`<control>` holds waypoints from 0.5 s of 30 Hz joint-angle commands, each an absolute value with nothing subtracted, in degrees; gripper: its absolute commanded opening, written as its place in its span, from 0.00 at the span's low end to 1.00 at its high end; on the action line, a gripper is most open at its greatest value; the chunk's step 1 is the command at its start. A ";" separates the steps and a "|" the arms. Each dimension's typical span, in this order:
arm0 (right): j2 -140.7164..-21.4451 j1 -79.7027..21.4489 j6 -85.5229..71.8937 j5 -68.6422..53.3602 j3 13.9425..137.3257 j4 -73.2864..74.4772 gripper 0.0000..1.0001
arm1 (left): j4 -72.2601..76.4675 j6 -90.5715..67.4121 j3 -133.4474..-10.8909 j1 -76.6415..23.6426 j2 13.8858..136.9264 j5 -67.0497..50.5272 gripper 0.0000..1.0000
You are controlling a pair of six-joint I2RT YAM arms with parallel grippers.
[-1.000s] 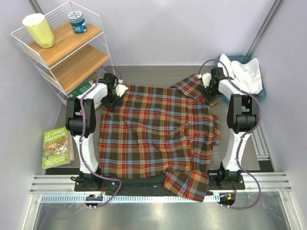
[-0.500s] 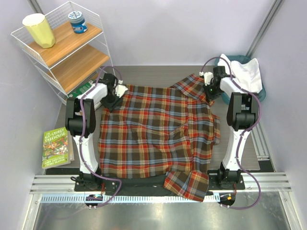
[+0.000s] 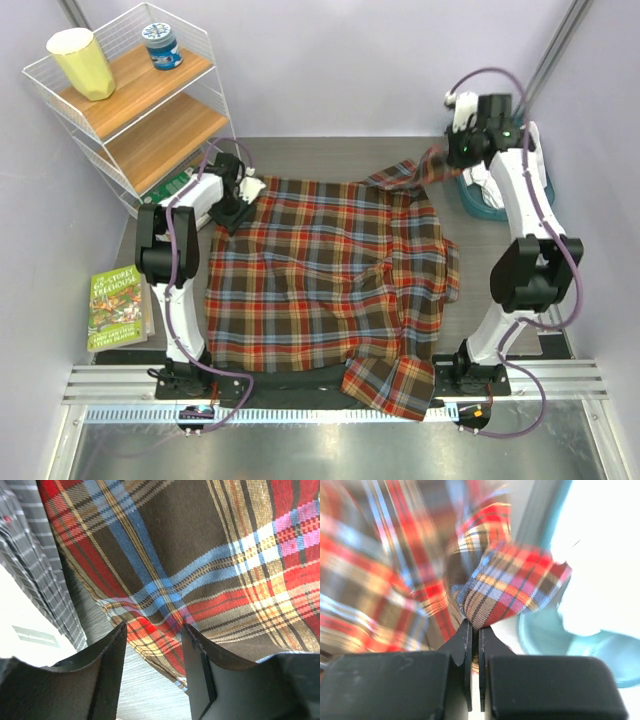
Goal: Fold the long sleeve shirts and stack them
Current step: Flatten the shirt out
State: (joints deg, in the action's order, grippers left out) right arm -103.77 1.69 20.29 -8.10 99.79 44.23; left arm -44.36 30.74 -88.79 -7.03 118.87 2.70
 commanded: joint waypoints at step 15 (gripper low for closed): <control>-133.58 -14.85 3.85 -3.78 139.11 7.18 0.45 | -42.90 21.89 -91.06 -6.33 111.36 -8.52 0.63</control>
State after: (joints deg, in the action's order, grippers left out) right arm -133.23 -13.82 4.27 -5.85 135.31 16.43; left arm -45.47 25.26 -90.35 -6.83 116.81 -4.19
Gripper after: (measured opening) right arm 0.144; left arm 0.607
